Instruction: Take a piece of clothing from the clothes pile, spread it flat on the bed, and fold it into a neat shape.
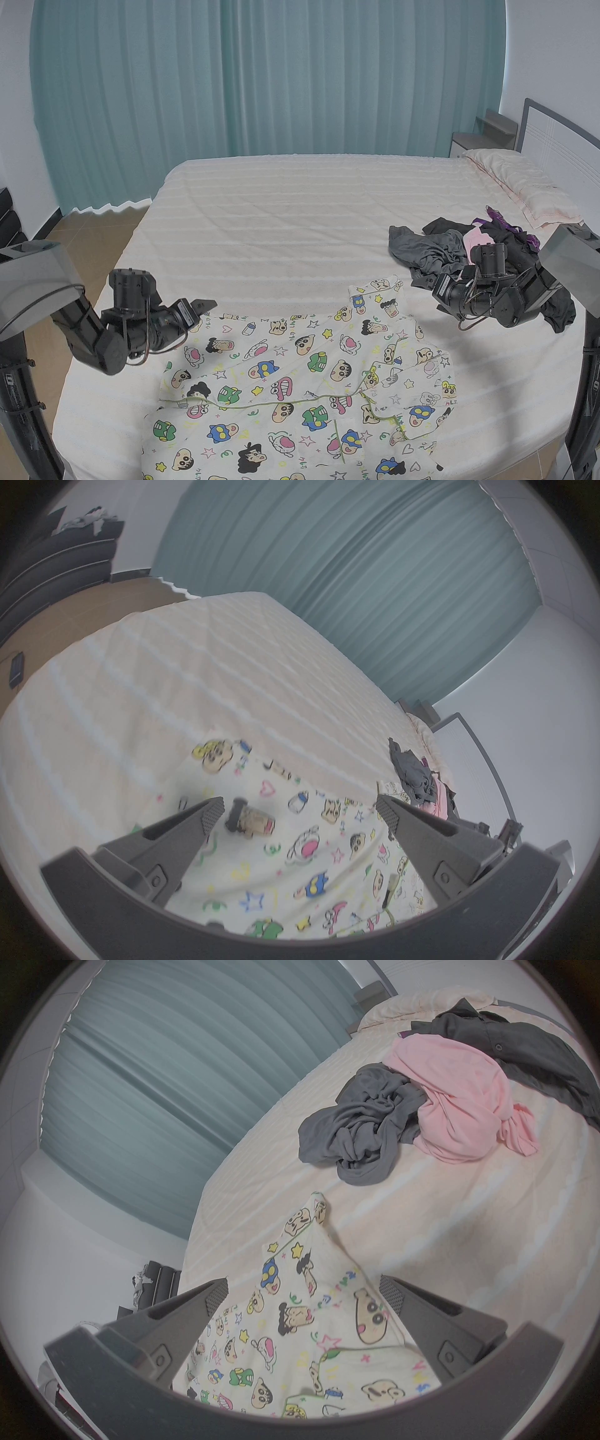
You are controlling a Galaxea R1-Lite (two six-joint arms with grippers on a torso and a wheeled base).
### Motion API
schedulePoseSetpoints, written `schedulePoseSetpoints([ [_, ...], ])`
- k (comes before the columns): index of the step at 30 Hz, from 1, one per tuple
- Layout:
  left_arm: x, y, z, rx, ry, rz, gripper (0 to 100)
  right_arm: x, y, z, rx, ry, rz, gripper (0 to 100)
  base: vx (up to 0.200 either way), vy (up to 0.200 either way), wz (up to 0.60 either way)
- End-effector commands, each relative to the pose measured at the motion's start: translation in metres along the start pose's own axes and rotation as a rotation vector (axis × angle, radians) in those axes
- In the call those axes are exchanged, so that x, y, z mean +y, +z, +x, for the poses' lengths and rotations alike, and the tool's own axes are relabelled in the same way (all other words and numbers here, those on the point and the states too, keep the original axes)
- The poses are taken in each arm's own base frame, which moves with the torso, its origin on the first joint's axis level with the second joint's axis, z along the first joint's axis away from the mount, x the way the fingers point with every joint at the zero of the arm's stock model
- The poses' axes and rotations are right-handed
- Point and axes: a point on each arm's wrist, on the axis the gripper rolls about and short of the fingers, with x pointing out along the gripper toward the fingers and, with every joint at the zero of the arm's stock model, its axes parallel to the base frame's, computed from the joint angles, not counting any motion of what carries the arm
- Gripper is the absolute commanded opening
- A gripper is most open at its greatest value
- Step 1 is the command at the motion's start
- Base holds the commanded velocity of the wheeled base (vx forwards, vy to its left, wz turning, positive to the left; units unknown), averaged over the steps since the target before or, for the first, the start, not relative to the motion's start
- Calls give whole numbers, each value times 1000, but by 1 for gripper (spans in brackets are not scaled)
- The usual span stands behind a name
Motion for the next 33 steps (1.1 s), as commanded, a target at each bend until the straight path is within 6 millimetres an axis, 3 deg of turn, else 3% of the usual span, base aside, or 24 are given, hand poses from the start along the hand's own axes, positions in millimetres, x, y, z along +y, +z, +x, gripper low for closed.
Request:
schedulePoseSetpoints([
  [1,29,53,67,75,15,69,100,9,-25,-23,39,21,-12,100,0,0,0],
  [3,38,55,83,77,29,64,100,7,-30,-20,54,12,-18,100,0,0,0],
  [10,60,52,102,112,105,109,100,7,-33,-20,68,13,-14,100,0,0,0],
  [14,71,47,106,124,131,133,100,7,-34,-20,72,13,-15,100,0,0,0],
  [33,81,35,108,173,130,137,100,3,-37,-16,77,15,-6,100,0,0,0],
])
